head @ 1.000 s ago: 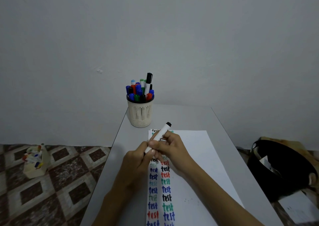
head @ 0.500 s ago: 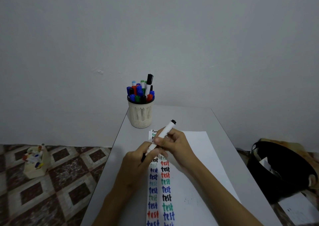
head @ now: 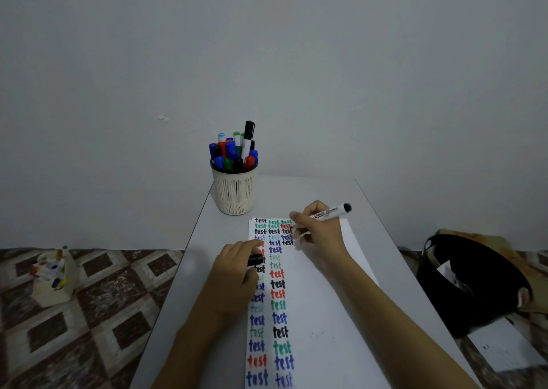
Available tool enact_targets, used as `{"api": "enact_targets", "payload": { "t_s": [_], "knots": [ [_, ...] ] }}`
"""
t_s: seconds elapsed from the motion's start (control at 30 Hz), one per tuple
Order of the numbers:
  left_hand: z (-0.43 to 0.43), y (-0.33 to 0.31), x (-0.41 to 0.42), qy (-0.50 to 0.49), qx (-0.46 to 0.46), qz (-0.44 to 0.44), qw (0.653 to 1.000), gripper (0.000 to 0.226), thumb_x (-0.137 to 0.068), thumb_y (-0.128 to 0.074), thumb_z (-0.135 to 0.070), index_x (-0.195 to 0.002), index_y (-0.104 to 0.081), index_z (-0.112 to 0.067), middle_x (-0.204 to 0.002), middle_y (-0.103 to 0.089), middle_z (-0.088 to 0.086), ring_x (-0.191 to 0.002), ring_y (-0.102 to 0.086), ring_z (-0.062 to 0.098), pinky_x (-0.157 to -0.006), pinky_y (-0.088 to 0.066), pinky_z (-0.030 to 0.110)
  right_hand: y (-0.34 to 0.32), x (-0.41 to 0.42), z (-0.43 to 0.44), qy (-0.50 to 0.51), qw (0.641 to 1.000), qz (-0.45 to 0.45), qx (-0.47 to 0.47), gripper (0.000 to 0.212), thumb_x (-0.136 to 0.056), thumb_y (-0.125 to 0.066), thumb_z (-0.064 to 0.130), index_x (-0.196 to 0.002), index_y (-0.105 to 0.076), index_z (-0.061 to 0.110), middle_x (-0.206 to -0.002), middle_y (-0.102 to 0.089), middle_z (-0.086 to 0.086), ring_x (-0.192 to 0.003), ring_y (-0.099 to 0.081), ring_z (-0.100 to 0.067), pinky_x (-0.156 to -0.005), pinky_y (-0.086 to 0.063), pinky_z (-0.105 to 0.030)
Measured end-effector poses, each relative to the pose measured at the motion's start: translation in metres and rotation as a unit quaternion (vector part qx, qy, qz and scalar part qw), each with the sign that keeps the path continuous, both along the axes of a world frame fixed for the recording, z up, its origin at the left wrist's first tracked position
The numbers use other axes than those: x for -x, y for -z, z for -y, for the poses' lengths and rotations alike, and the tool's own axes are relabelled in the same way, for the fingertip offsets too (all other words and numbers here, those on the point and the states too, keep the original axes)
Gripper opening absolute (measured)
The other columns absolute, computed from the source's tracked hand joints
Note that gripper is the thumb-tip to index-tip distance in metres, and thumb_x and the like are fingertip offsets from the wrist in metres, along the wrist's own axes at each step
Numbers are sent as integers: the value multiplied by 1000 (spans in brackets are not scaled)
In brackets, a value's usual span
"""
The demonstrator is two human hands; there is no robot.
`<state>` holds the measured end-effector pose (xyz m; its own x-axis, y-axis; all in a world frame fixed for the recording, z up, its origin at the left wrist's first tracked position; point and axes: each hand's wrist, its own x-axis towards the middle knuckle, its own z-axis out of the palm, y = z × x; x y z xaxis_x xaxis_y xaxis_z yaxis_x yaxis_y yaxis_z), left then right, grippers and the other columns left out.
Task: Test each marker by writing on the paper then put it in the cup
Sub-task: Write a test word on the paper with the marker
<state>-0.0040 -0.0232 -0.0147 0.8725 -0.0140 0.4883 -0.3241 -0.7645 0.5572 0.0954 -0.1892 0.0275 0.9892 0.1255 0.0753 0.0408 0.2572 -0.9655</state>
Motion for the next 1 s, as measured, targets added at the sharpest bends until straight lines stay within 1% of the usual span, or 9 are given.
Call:
{"api": "enact_targets", "payload": {
  "t_s": [0.1, 0.23, 0.4, 0.53, 0.57, 0.67, 0.8, 0.93, 1.0],
  "knots": [
    [-3, 2, -3, 1, -18, 1, 1000, 34, -82, -40, -16, -110, -58, -12, -107, -60, 1, -98, -52, 13, -85, -43, 22, 6, -3, -6, 3, 999, 16, 51, 34, -80, -69, -9, -65, -44, 8, -51, -49, -13, -40, -54, -20, -38, -43, -22],
    [-4, 2, -4, 6, -27, -1, 1000, 31, -83, -36, -22, -101, -60, -13, -103, -60, -1, -95, -51, 12, -82, -37, 13, 13, -7, -8, 3, 992, 54, 113, 36, -79, -69, -8, -64, -40, 9, -68, -55, -21, -76, -70, -36, -54, -55, -32],
    [-4, 2, -6, 1, -27, -15, 1000, 31, -84, -38, -22, -102, -61, -13, -104, -60, -1, -96, -50, 11, -82, -33, 9, 19, -13, -8, -26, 986, 64, 149, 38, -77, -66, -10, -58, -44, 14, -65, -53, -16, -77, -67, -38, -63, -54, -39],
    [-3, 2, -6, -1, -21, -25, 999, 34, -84, -36, -27, -102, -61, -13, -105, -59, -2, -97, -50, 9, -82, -33, 8, 21, -11, -10, -38, 980, 71, 184, 35, -70, -68, 0, -53, -47, 22, -77, -56, -36, -87, -68, -45, -69, -55, -55],
    [-3, 2, -6, -2, -19, -25, 999, 31, -84, -39, -24, -103, -61, -13, -106, -59, -2, -98, -50, 9, -82, -34, 8, 21, -11, -10, -38, 978, 74, 191, 34, -70, -68, 0, -53, -47, 21, -76, -57, -34, -86, -68, -45, -67, -56, -54],
    [-3, 2, -6, -2, -21, -25, 999, 30, -83, -41, -22, -102, -62, -13, -106, -60, -1, -98, -50, 10, -83, -35, 9, 22, -14, -8, -33, 977, 80, 196, 35, -74, -67, -8, -57, -46, 15, -68, -57, -21, -74, -69, -36, -53, -53, -31],
    [-2, 1, -6, -3, -17, -22, 1000, 37, -84, -36, -31, -102, -62, -12, -106, -60, 0, -97, -51, 10, -83, -41, 15, 24, -13, -9, -37, 972, 87, 216, 34, -76, -69, -4, -58, -47, 15, -76, -63, -28, -84, -71, -36, -66, -57, -48],
    [-3, 1, -5, -3, -18, -22, 1000, 33, -84, -38, -26, -103, -62, -13, -106, -59, -1, -98, -50, 10, -82, -38, 11, 22, -11, -10, -40, 965, 95, 240, 36, -78, -66, -9, -62, -42, 11, -63, -60, -4, -71, -68, -13, -52, -51, -23],
    [-3, 1, -6, -3, -15, -23, 1000, 30, -83, -41, -22, -104, -61, -13, -107, -59, -2, -99, -49, 9, -81, -35, 8, 20, -11, -10, -34, 965, 100, 239, 37, -76, -65, -10, -60, -41, 13, -61, -57, -3, -65, -64, -13, -51, -48, -23]
  ]
}}
